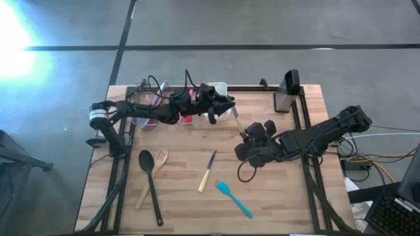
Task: Pick & Place Kitchen Items
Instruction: Put the top yellow table knife into the white bin
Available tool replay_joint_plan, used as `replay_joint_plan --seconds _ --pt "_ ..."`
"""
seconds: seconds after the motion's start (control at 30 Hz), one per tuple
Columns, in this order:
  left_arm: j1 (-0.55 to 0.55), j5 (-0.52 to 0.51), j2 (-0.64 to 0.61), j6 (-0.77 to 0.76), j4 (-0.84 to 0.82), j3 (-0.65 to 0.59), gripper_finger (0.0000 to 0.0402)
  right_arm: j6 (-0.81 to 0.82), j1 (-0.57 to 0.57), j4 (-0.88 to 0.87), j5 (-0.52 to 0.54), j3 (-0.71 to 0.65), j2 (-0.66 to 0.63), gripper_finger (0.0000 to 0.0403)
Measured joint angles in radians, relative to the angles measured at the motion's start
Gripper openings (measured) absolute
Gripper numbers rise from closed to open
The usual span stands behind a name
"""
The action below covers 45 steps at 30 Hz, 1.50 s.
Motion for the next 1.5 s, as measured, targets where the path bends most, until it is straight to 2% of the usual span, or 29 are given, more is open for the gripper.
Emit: replay_joint_plan --seconds 0.23,0.5,0.63,0.8,0.87,1.07,1.5 --pt "0.0 -0.077 0.0 -0.007 -0.103 0.049 0.0163 -0.009 -0.013 0.0 0.0 -0.003 0.0 0.0065" --pt "0.001 -0.083 0.034 -0.001 -0.118 0.071 0.0158 -0.032 -0.034 0.006 -0.013 -0.004 0.026 0.0065" --pt "0.002 -0.083 0.049 0.003 -0.117 0.072 0.0117 -0.03 -0.04 0.002 -0.034 -0.004 0.046 0.0065" --pt "0.003 -0.043 0.048 0.022 -0.11 0.072 0.0023 -0.031 -0.04 -0.009 -0.035 -0.004 0.046 0.0065" --pt "0.002 -0.026 0.046 0.018 -0.099 0.072 0.0011 -0.039 -0.041 -0.015 -0.035 -0.005 0.045 0.0065" --pt "0.004 0.003 0.046 0.011 -0.098 0.072 0.0006 -0.045 -0.054 -0.027 -0.036 -0.005 0.046 0.0062" --pt "0.012 0.052 0.046 0.008 -0.125 0.071 0.0073 -0.037 -0.056 -0.047 -0.032 -0.003 0.04 0.0061"
